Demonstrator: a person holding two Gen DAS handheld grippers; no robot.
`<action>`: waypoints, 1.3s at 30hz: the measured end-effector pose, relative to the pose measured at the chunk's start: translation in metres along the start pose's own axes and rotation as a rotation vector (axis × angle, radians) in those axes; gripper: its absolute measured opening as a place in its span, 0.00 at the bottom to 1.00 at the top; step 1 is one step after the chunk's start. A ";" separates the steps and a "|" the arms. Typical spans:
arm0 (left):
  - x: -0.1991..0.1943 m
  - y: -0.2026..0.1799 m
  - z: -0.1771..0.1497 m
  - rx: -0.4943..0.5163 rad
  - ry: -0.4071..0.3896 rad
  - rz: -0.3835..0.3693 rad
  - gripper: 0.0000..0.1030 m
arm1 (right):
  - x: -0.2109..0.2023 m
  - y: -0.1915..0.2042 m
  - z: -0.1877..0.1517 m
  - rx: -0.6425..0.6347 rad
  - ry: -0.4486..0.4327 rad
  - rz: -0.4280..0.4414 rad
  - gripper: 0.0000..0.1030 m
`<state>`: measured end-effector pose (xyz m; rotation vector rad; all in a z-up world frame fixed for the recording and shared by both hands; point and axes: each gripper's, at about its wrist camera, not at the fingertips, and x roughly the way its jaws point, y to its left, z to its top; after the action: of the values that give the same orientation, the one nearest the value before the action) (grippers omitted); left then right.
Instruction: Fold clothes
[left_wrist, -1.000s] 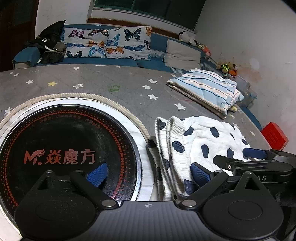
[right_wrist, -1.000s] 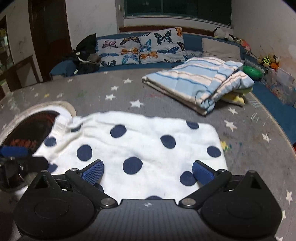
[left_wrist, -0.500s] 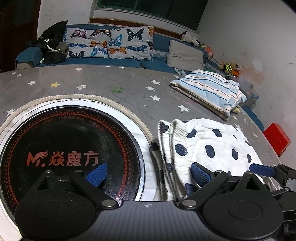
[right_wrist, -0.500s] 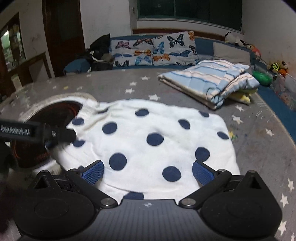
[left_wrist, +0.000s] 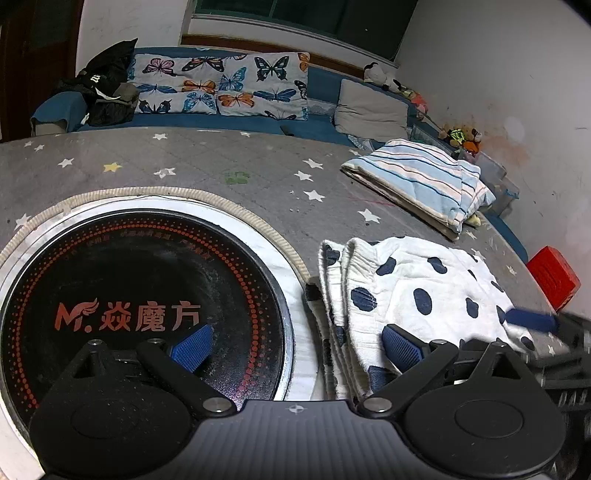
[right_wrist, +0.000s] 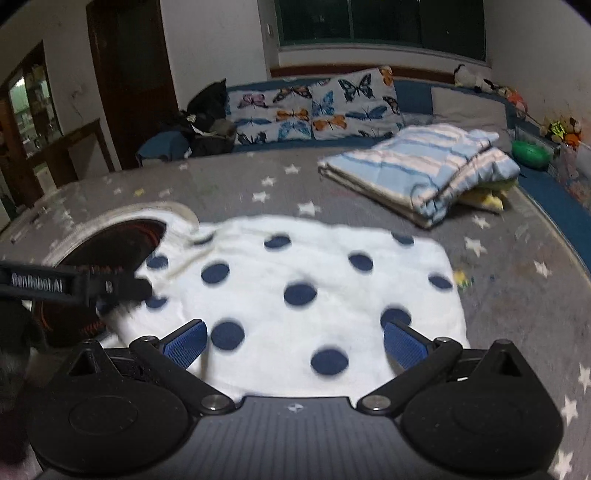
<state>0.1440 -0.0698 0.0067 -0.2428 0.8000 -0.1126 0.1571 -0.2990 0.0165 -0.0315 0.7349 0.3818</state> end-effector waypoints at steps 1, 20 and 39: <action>0.000 0.000 0.000 -0.001 0.001 0.000 0.97 | 0.001 -0.001 0.003 0.002 -0.007 0.001 1.00; 0.005 0.001 -0.002 -0.006 0.018 0.000 0.98 | 0.064 -0.048 0.043 0.217 0.052 -0.141 0.99; -0.007 -0.004 0.001 0.008 -0.001 0.011 0.98 | 0.023 -0.033 0.012 0.128 0.044 -0.148 1.00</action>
<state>0.1402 -0.0726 0.0132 -0.2308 0.7999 -0.1048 0.1918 -0.3201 0.0071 0.0260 0.7942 0.1930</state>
